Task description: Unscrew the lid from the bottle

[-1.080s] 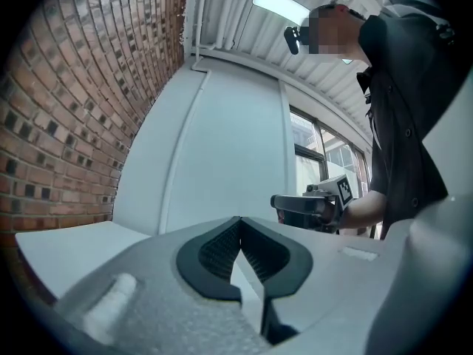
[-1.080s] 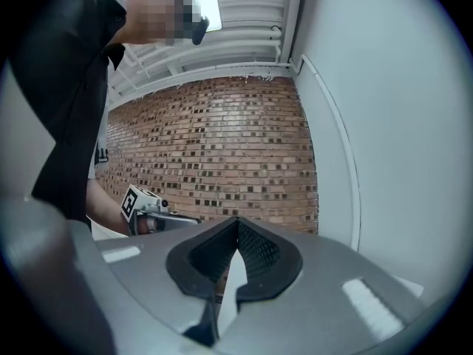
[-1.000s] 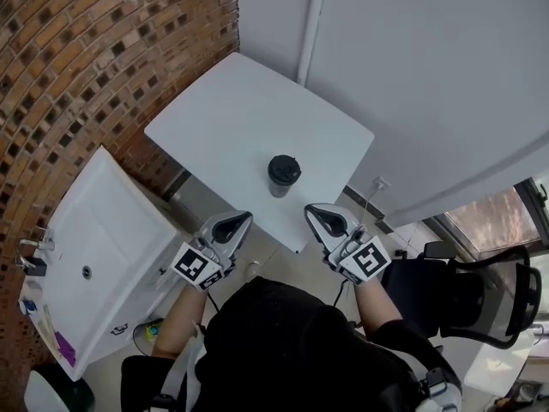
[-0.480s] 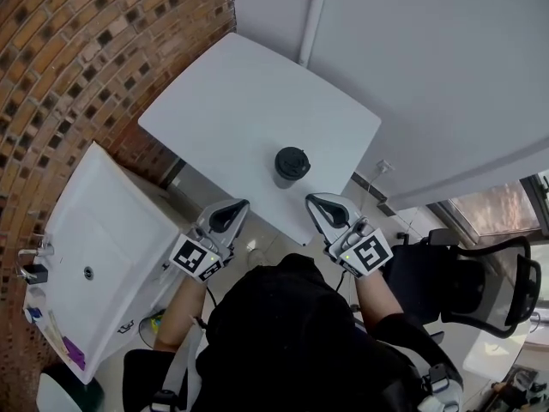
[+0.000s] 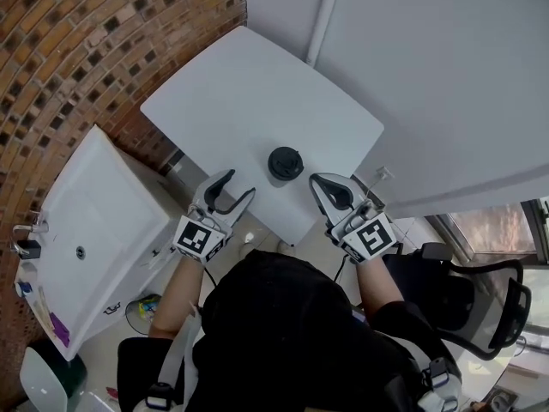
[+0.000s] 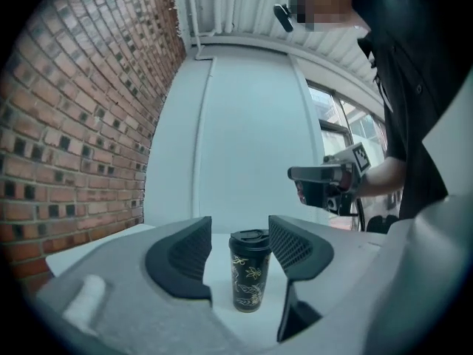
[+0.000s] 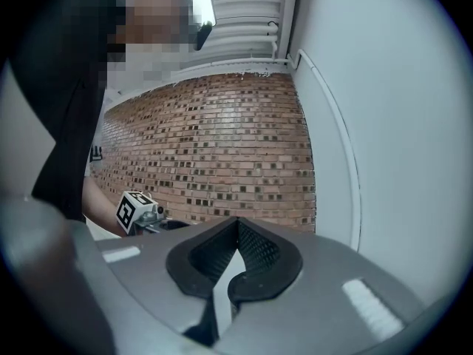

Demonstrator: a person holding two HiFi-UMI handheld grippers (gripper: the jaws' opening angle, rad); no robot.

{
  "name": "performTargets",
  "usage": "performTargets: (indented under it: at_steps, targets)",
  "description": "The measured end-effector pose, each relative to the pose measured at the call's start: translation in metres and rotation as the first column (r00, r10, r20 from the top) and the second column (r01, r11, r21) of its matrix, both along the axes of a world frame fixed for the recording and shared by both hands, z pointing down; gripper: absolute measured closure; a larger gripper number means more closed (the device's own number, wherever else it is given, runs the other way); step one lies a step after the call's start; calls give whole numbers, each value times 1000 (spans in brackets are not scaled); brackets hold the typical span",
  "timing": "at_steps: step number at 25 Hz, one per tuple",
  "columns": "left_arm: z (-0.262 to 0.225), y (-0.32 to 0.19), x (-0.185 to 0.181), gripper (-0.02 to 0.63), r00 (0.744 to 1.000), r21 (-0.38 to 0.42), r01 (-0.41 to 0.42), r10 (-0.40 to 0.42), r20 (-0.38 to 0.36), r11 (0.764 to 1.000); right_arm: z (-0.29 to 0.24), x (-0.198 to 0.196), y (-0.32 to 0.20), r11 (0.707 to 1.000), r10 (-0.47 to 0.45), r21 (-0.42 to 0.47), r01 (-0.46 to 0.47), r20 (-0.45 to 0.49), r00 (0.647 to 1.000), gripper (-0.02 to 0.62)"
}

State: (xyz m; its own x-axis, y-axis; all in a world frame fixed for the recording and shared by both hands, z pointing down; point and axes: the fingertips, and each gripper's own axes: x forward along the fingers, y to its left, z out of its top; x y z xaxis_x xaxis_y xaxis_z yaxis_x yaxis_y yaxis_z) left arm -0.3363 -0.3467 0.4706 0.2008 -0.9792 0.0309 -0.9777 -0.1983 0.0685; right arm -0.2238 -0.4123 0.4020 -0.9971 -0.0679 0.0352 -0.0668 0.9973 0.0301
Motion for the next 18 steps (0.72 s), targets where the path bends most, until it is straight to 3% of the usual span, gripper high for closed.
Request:
performTargets:
  at_steps: [2,3,6,12,18]
  targets:
    - [12,-12,5,310,1000,-30,3,-2,24,1000,-1,-2,-5,1000,-11,-8,11,2,1000,589]
    - [19,-16,8,304,1000,-45,2,-2,14,999,1,-1,-8,1000,-16,-5,16,3,1000,589]
    - [51,-20,14,192,999,-115,28,-32,-39,993,10,1,-14,999,-38,-16,38,-6,999,589]
    - [109,-44,30,183,996,-224,-50,31,-87,973,29,-18,-33,996,-52,-70,53,20,998,589]
    - [153,-64,42,187,997,-244,-82,80,-20,966,63,-9,-58,994,3,-108,-2,10,1000,589]
